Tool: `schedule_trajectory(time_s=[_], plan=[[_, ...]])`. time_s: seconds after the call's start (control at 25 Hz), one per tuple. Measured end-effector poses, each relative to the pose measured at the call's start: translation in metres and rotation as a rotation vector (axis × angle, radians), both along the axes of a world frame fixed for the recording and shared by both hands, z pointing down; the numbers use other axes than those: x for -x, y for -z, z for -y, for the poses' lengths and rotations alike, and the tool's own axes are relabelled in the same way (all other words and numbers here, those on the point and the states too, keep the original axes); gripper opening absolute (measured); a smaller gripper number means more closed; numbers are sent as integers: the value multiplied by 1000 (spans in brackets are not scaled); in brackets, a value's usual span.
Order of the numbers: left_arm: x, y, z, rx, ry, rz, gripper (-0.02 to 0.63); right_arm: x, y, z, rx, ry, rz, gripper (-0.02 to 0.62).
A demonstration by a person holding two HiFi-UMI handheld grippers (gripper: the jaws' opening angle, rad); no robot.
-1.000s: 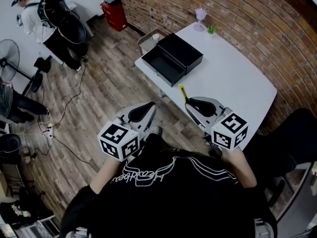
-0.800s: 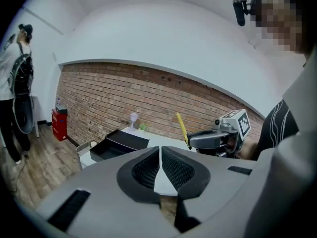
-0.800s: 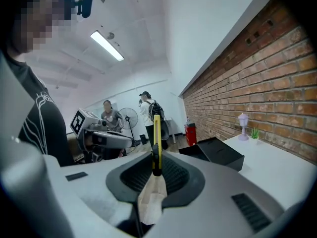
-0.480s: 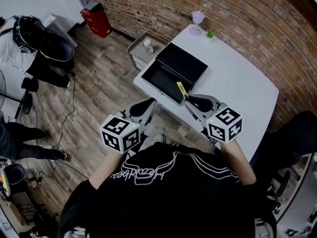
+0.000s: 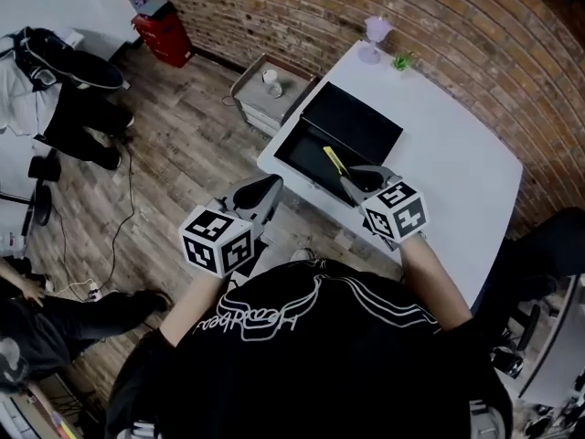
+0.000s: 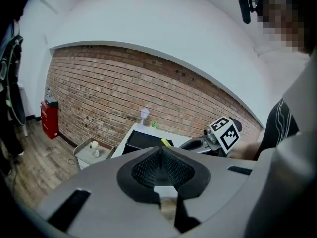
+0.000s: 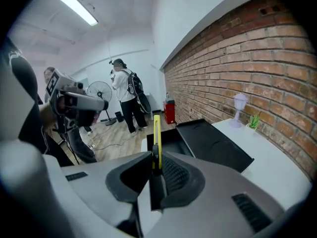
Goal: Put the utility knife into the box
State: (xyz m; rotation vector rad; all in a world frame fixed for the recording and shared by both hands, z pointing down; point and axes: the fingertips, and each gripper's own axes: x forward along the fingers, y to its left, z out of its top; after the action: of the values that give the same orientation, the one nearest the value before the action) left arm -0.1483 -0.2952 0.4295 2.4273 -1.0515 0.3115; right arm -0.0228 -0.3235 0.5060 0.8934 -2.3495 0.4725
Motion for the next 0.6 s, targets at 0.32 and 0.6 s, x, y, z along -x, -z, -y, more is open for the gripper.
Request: schedule_trajectory(time_s=[0.32,0.6], plan=[[27,-17,27,27,2,-18,38,14,-55,28,68,-5,-173,60],[40,-20,33,25,21,-25,38,13,-93,41,89,14,-336,60]])
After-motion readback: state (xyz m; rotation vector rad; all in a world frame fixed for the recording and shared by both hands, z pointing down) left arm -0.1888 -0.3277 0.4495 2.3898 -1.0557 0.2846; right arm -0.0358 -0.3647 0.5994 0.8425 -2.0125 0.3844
